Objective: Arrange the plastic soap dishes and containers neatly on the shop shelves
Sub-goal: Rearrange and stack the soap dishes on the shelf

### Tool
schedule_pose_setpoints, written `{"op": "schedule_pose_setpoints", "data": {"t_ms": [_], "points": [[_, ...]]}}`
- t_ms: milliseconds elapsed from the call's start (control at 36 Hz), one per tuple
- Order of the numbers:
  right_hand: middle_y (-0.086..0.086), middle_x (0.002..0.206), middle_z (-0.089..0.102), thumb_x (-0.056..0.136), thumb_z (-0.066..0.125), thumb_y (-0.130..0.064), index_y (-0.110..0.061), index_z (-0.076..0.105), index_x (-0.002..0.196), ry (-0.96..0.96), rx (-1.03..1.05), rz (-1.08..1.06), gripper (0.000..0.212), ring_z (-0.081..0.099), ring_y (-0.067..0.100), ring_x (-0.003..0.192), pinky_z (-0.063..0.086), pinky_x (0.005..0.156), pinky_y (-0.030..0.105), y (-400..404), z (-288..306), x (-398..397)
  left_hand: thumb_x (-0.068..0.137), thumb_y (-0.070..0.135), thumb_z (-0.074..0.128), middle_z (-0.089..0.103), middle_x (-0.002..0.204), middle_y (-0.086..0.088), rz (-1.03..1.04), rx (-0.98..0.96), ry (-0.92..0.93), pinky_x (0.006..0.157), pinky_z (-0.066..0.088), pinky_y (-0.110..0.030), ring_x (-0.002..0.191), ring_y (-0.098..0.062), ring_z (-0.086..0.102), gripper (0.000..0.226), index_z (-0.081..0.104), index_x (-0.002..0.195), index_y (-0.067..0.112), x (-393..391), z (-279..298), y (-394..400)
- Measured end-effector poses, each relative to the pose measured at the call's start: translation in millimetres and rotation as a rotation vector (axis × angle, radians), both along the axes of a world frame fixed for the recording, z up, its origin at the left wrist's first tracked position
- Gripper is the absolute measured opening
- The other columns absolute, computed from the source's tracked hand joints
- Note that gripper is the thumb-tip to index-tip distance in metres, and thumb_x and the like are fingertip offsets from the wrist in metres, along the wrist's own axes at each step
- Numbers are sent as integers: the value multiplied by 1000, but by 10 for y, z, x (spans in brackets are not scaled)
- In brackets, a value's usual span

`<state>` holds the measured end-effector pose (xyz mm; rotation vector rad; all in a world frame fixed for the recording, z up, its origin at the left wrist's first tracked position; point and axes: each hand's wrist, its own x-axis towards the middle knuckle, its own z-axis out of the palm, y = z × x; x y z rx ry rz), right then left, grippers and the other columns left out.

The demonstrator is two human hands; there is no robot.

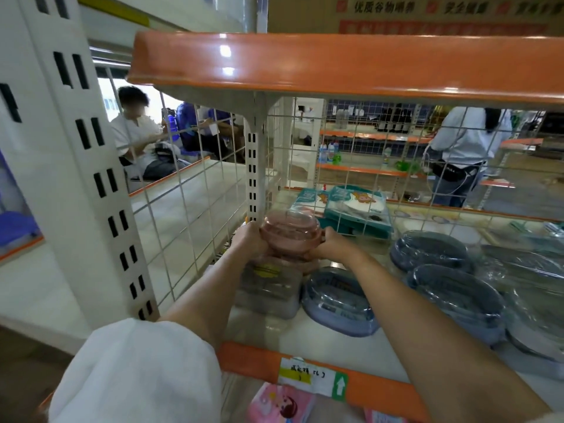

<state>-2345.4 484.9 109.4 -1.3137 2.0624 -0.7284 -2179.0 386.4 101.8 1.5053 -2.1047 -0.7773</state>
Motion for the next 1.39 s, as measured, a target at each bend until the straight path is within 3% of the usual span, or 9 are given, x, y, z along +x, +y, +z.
{"op": "schedule_pose_setpoints", "data": {"t_ms": [167, 306, 611, 750, 889, 972, 1083, 1222, 1389], "points": [[0, 121, 63, 45, 83, -59, -17, 51, 128, 24, -30, 25, 98, 58, 17, 108, 47, 98, 39, -52, -117, -145, 84, 12, 64, 61, 113, -15, -2, -56, -69, 89, 52, -36, 104, -32, 60, 31, 59, 114, 2, -11, 5, 38], [3, 114, 60, 82, 73, -18, -12, 58, 122, 63, -12, 42, 43, 50, 15, 101, 38, 86, 25, 168, 72, 9, 86, 11, 61, 56, 120, -14, 16, -47, -100, 90, 52, -37, 108, -29, 57, 45, 45, 127, 2, -24, -16, 60], [12, 126, 57, 87, 68, -25, -5, 53, 126, 415, 83, 57, 46, 56, 26, 110, 44, 85, 30, 542, 281, -156, 89, 33, 63, 58, 93, 3, -197, -346, -214, 77, 47, -30, 85, -17, 53, 26, 59, 108, 15, -102, 164, 498], [16, 122, 60, 90, 66, -22, -3, 56, 122, 477, 90, 63, 39, 57, 28, 110, 47, 94, 38, 863, 506, -320, 97, 19, 40, 45, 70, 6, -753, 330, 287, 58, 32, -31, 59, -15, 41, 21, 42, 76, 17, -248, 230, 710], [17, 103, 66, 88, 64, -18, 2, 64, 107, 517, 55, -18, 27, 59, 22, 84, 47, 75, 31, 1268, 657, -588, 90, 19, 59, 60, 109, -3, -601, -293, -395, 86, 45, -30, 96, -20, 55, 13, 63, 100, 12, -442, 293, 888], [8, 89, 63, 86, 66, -22, -5, 65, 94, 548, 79, -74, 19, 53, 18, 76, 39, 61, 26, 1488, 696, -748, 85, 28, 68, 52, 115, 2, -601, -288, -327, 88, 42, -25, 104, -19, 51, 31, 58, 110, 14, -517, 237, 984], [10, 110, 65, 89, 66, -32, -6, 66, 109, 493, 117, -161, 34, 59, 24, 99, 47, 85, 33, 1737, 708, -915, 79, 42, 74, 45, 133, -8, -682, -279, -401, 99, 38, -30, 120, -25, 46, 64, 50, 129, 12, -576, 276, 1129], [3, 111, 60, 80, 69, -51, -12, 59, 115, 335, 264, -101, 53, 56, 18, 97, 43, 74, 26, 1979, 679, -998, 79, 46, 73, 46, 138, -5, -798, -267, -619, 91, 32, -24, 125, -22, 43, 72, 45, 138, 15, -648, 331, 1218], [9, 152, 29, 67, 80, -53, -13, 20, 150, 365, 399, -55, 110, 34, 27, 136, 33, 109, 37, 2017, 497, -1054, 69, 29, 84, 31, 142, -9, -845, -235, -728, 107, 34, -37, 132, -28, 32, 96, 27, 145, 19, -570, 300, 1213]]}}
